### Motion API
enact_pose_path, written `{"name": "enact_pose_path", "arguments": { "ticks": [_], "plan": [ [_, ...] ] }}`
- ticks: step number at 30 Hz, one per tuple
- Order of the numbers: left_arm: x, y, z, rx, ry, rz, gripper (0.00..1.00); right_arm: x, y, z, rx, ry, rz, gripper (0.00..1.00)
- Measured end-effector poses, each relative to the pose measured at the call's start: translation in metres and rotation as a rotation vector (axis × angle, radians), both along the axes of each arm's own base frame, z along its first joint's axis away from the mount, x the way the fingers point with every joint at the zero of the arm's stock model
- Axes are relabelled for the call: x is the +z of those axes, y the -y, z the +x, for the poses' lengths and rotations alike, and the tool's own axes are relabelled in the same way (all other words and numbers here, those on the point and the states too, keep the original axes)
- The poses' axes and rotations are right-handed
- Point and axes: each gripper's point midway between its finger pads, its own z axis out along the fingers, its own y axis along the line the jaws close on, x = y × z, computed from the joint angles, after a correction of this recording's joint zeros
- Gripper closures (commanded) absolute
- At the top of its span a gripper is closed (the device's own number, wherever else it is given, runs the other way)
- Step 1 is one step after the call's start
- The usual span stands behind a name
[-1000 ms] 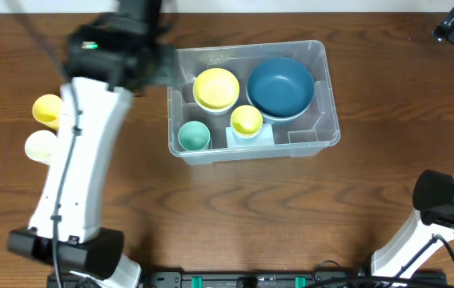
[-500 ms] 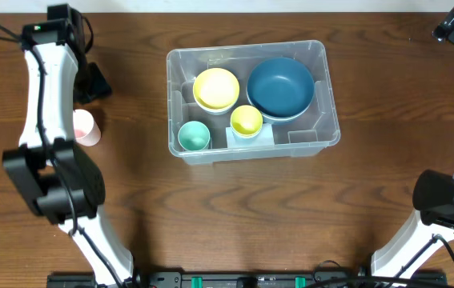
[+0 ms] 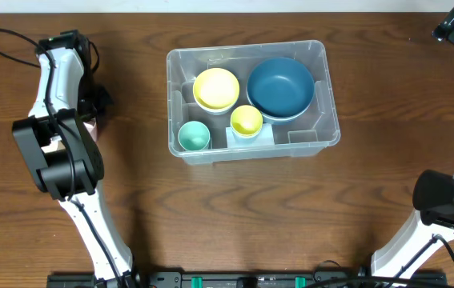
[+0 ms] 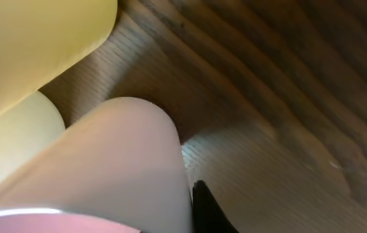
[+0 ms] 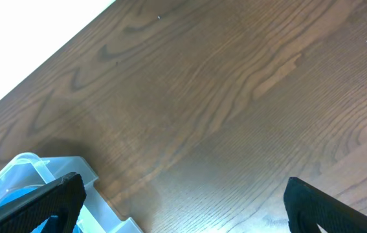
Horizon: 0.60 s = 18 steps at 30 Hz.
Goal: Pack container
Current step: 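Move the left gripper to the pink cup and grasp it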
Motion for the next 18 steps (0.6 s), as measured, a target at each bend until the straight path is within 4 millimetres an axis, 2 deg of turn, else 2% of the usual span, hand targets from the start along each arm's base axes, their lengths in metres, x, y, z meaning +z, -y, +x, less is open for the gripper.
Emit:
{"name": "enact_pose_path", "arguments": {
  "ticks": [7,12,15,18],
  "plan": [
    [0.0,0.003,0.0,-0.003,-0.002,-0.013,0.94,0.0,0.0,0.0,0.0,0.0,0.0,0.01],
    [0.006,0.027,0.005,-0.054,0.023,-0.08,0.94,0.0,0.0,0.0,0.0,0.0,0.0,0.01],
    [0.025,0.055,0.013,-0.127,0.072,-0.108,0.94,0.0,0.0,0.0,0.001,0.0,0.0,0.01],
    [0.069,0.092,0.02,-0.225,0.179,-0.115,0.94,0.0,0.0,0.0,0.0,0.0,0.0,0.01]
  ]
}}
